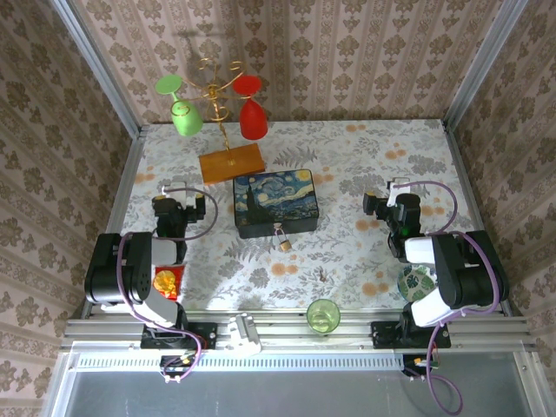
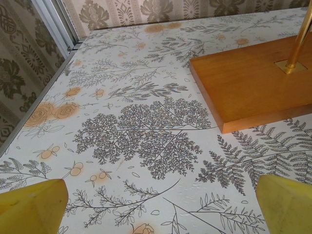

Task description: Unlock the padlock with the key

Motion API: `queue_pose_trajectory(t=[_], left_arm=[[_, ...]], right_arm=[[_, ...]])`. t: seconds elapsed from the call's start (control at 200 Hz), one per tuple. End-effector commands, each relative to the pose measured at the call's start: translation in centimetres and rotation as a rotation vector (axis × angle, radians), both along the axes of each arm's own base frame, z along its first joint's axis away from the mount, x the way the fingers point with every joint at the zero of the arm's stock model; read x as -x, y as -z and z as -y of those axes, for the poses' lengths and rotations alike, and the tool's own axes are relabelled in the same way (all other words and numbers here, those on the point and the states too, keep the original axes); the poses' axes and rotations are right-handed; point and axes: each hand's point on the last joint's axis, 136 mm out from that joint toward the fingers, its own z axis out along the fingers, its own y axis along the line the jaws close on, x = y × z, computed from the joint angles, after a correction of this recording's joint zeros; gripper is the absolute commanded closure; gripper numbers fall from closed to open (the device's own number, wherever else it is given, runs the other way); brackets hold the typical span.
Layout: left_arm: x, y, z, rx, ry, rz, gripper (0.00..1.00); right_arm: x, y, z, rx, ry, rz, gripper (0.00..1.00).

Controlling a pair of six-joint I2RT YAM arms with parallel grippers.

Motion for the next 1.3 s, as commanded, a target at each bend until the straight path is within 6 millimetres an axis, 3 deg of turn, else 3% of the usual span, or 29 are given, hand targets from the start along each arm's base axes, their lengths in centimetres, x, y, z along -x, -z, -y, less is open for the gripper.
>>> queue_pose_trajectory(t=[0.0,0.375,0.46,0.72,0.85,0.98,1.125,1.295], left_arm=[[-0.2,-0.3,0.0,0.003,0.014,0.011,0.00],[0.1,-0.6,-0.2,0.004,0.003,0.027,0.00],[0.9,-2.1,-0.8,0.002,-0.034,0.081,0.00],[3.2,-6.9,-1.0,0.002,-0.085,0.138,0.00],[4.2,-8.6,-0.9,0.138,-0.135,0.144,0.00],[5.2,-10.0,1.4,0.399,-0.065,0.132,0.00],[6.7,-11.7,5.7,0.641,0.121,0.110,0.00],[9.5,-12.0,10.9,0.626,0.288,-0.030,0.00]], right_arm=[[-0.5,-0.9,0.0,0.015,-0.003,0.030,0.00],[-0.5,-1.0,-0.3,0.013,-0.018,0.033,0.00],[-0.4,-1.5,-1.3,0.020,-0.079,0.034,0.00],[0.9,-5.2,-1.0,-0.030,-0.041,0.011,0.00],[2.2,-7.0,-2.6,-0.108,-0.107,-0.004,0.00],[3.9,-8.0,-3.9,-0.126,-0.117,-0.053,0.00],[6.7,-8.0,-6.7,-0.121,-0.166,-0.153,0.00],[10.7,-7.0,-9.6,-0.123,-0.234,-0.291,0.00]])
